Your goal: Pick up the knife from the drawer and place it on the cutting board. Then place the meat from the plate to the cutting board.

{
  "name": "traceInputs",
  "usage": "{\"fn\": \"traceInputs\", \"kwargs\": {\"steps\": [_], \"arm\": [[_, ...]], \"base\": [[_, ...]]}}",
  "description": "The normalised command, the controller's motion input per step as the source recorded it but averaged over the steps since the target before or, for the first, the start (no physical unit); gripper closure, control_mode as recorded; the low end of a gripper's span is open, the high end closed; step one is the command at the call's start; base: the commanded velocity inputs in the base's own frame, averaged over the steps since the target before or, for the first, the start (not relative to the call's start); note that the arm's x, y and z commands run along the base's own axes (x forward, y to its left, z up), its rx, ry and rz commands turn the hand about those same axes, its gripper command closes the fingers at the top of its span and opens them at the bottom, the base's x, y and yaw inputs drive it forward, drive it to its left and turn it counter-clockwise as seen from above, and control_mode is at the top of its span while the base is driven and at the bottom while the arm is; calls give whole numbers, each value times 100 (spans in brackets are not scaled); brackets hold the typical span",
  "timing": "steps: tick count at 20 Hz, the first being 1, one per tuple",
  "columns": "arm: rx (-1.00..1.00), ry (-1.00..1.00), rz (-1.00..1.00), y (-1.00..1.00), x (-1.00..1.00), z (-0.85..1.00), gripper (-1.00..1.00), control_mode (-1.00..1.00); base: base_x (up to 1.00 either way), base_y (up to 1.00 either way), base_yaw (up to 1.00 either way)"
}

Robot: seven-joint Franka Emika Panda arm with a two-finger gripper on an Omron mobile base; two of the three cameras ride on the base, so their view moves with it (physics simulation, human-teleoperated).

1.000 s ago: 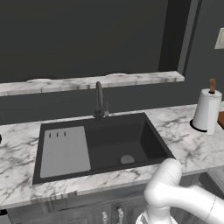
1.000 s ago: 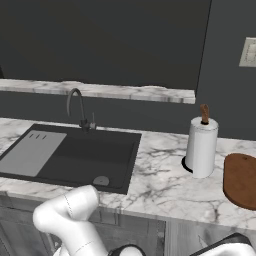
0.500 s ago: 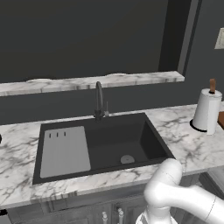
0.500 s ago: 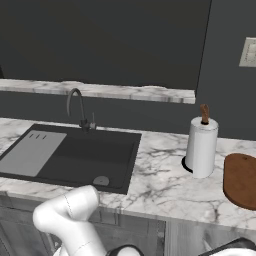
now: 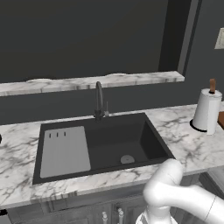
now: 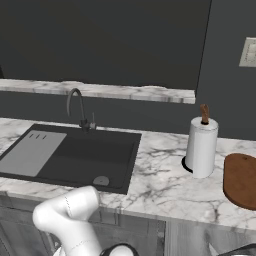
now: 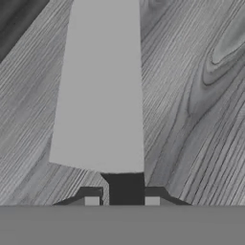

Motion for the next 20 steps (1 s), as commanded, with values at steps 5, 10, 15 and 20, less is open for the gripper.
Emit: {"fn": "traceInputs", "kwargs": {"steps": [5, 10, 15, 20], "arm": [[-2, -2, -4, 12, -39, 58, 100, -100], [-4, 0, -5, 27, -29, 58, 100, -100], [-4, 0, -6, 29, -17, 63, 100, -100], [-6, -1, -8, 36, 0, 65, 100, -100]], "base": [[0, 0, 0], [0, 0, 0], [0, 0, 0], [0, 0, 0]]}}
